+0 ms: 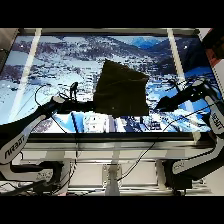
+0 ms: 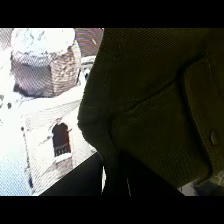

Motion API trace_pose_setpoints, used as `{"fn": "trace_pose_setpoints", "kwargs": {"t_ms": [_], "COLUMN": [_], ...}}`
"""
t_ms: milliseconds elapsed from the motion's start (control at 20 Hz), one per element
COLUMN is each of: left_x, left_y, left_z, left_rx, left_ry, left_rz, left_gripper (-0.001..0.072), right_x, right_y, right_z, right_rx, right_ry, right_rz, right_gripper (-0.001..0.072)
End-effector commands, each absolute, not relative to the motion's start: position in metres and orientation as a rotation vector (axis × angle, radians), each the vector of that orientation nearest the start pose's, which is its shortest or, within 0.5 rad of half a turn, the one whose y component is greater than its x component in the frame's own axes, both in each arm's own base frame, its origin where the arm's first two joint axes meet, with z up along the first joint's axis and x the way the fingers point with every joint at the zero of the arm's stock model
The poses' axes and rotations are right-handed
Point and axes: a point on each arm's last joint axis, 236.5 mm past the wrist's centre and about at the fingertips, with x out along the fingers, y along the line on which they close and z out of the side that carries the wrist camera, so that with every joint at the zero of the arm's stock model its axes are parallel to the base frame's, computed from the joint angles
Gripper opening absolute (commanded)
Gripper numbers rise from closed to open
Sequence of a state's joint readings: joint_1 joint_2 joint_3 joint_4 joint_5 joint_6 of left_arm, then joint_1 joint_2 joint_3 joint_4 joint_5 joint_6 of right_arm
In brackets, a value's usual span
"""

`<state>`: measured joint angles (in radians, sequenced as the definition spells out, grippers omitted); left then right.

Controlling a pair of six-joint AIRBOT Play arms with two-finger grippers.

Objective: Fold the clothes and pants, and hang the long-sleeved shirts on hangers.

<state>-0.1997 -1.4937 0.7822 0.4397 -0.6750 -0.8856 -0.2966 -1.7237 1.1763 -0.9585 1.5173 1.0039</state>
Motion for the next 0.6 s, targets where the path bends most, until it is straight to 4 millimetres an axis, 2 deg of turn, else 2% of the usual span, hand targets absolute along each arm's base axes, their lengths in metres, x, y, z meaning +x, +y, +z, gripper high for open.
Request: {"fn": "trace_pose_setpoints", "kwargs": {"t_ms": [0,150,400,500,550], "left_x": [0.370,0.370,0.370,0.370,0.370], "left_y": [-0.212,-0.212,-0.212,-0.212,-0.215], "left_z": [-0.097,-0.097,-0.097,-0.096,-0.092], "left_rx": [-0.504,-0.504,-0.504,-0.499,-0.478], "left_ry": [1.153,1.152,1.152,1.149,1.141], "left_rz": [-0.551,-0.551,-0.551,-0.557,-0.586], "left_gripper": [0.0125,0.0125,0.0126,0.0125,0.0115], "right_x": [0.312,0.331,0.348,0.345,0.342], "right_y": [0.070,0.098,0.124,0.132,0.134], "right_z": [-0.114,-0.112,-0.124,-0.124,-0.122], "right_rx": [0.525,0.501,0.383,0.366,0.367], "right_ry": [1.673,1.575,1.512,1.518,1.526], "right_rz": [0.668,0.728,0.719,0.738,0.752], "right_gripper": [0.0578,0.0580,0.0569,0.0313,0.0103]}}
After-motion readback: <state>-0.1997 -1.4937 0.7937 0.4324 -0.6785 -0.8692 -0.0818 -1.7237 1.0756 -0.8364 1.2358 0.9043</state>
